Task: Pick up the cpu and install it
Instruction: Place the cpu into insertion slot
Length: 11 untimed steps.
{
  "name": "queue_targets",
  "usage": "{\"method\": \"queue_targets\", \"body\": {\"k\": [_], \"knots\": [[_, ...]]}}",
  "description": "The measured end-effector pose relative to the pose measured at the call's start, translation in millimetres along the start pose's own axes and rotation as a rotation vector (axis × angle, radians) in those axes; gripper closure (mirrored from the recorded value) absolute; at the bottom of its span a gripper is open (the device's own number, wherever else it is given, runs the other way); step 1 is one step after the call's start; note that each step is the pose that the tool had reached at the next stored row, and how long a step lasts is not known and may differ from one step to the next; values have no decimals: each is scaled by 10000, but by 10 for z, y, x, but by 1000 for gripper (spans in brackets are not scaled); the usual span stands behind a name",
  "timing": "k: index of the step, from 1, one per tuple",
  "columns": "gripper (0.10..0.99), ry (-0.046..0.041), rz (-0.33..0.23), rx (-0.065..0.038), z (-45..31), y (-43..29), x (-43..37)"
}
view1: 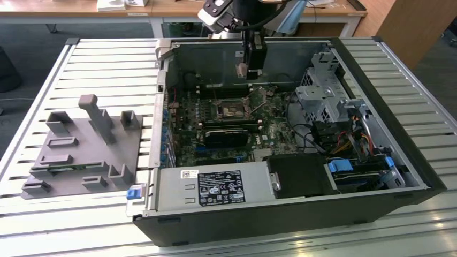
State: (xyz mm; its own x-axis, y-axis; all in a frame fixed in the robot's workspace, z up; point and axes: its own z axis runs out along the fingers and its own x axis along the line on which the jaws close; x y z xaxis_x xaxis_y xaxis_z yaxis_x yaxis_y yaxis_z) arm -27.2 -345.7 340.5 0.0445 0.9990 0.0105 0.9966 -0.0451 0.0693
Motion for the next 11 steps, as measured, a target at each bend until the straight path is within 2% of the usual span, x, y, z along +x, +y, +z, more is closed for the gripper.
{"method": "queue_targets", "body": {"k": [6, 11], "knots": [[549, -39, 462, -5, 75, -28, 9], [549, -29, 299, -4, 126, -92, 6]]}}
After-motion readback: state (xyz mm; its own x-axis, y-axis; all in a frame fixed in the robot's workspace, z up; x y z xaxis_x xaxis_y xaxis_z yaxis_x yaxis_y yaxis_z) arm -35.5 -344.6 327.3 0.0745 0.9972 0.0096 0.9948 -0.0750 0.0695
